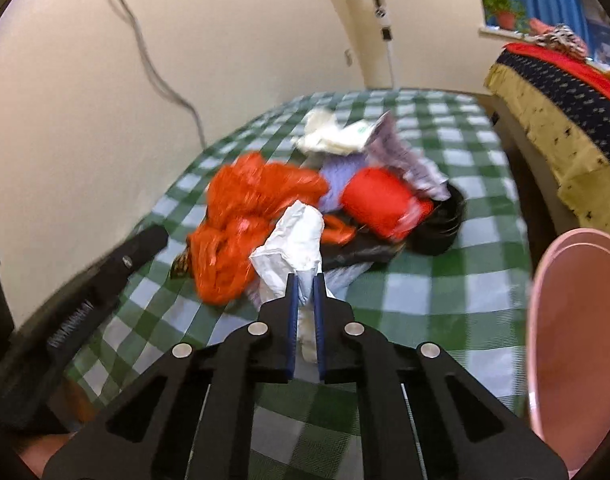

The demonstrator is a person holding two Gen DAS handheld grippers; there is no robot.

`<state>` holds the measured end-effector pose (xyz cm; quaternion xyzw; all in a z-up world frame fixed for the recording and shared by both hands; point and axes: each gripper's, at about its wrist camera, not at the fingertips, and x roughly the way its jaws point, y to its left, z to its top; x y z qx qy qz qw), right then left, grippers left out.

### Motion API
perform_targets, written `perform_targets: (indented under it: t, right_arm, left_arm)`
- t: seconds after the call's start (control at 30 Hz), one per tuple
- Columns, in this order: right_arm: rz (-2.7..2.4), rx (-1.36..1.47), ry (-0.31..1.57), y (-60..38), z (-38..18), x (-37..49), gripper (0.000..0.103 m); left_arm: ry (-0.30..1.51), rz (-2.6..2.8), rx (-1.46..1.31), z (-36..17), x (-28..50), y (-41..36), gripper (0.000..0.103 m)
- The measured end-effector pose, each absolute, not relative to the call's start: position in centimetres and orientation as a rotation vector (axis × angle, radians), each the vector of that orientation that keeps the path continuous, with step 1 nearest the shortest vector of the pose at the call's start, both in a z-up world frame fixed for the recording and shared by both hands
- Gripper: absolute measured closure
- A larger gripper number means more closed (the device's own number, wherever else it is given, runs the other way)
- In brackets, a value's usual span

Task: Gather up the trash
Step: 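Grasp the orange plastic bag with the left gripper while the right gripper grasps white tissue, then lift the orange bag and white tissue and carry both over the pink bin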

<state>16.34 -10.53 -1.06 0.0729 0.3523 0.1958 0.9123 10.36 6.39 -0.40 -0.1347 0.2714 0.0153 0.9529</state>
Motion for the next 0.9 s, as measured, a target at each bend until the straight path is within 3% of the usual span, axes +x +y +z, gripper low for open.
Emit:
perform_targets:
  t: [0.23, 0.47, 0.73, 0.9]
  right_arm:
    - [0.328, 0.182, 0.711, -13.6, -0.8, 16.3, 0.095]
    - [0.323, 0.189, 0.713, -15.0, -0.9, 16.2, 0.095]
    - [0.324, 0.192, 0.707, -15.3, -0.6, 16.1, 0.095]
    - [0.321, 0.192, 0.698, -15.4, -0.3, 15.9, 0.095]
  left_arm:
    - [0.61, 0.017, -0.28, -1.7, 11.8, 5.4, 0.096]
    - [0.669, 0.066, -0.3, -3.0, 13.0, 5.1, 0.067]
    - [0.699, 0.13, -0.314, -3.7, 13.3, 5.9, 0.067]
    - [0.718, 0.126, -0.337, -4.1, 13.7, 6.4, 0.081]
